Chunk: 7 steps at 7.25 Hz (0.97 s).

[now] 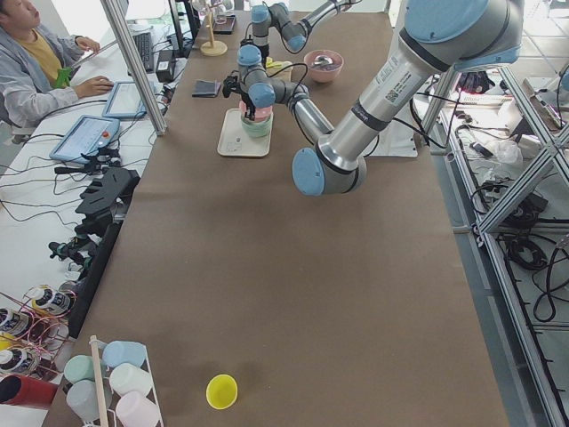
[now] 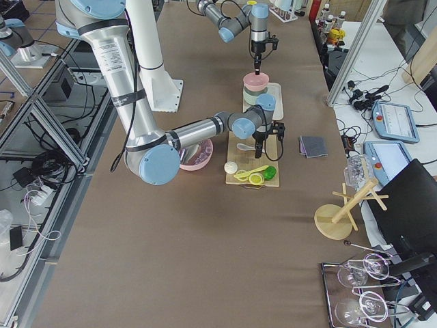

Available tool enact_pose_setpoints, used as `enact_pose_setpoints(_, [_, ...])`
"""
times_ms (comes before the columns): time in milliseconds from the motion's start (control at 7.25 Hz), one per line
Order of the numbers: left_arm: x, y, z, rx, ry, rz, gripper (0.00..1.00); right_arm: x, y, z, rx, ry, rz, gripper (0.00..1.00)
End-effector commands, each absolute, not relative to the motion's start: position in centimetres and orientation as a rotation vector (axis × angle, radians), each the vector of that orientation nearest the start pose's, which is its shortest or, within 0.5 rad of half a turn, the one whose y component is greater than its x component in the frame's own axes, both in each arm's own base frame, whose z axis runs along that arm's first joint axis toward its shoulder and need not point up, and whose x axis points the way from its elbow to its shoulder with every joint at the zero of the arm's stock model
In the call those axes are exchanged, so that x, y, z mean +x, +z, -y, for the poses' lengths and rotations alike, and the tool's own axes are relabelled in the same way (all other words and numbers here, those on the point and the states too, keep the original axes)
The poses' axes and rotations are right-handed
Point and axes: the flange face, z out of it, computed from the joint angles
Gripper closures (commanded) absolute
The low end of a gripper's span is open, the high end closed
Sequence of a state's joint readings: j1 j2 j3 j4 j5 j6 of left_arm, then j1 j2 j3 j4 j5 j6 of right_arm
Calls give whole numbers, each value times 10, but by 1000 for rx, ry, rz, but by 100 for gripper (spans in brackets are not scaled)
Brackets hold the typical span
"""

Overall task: Stack pink bowl on green and place spoon
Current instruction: 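Lower pink bowl onto green bowls while right gripper grasps white spoon, then release bowl with left gripper while right gripper carries spoon into bowl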

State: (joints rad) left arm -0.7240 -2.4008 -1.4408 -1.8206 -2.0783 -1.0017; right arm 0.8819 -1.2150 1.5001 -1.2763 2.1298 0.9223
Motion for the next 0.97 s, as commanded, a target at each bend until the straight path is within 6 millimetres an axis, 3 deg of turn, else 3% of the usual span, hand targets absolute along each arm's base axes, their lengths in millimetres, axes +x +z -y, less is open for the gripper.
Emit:
enact_pose_setpoints(0, [502,167,557,192,97,-1022,56,-357,469,555,-21,85,782,42])
enact_pose_setpoints(138, [502,169,557,223,85,-1021,7,-361,471,552,-32,100,778,99])
enact_pose_setpoints(552, [497,175,555,250,85,-1028,3,-366,438,557,-13,85,825,100])
enact_pose_setpoints(690, [470,200,542,259,81,-1030,3,-378,392,568,-23,128,877,100])
enact_pose_setpoints(828, [427,225,532,276,99,-1036,3,-392,334,578,-45,179,951,100])
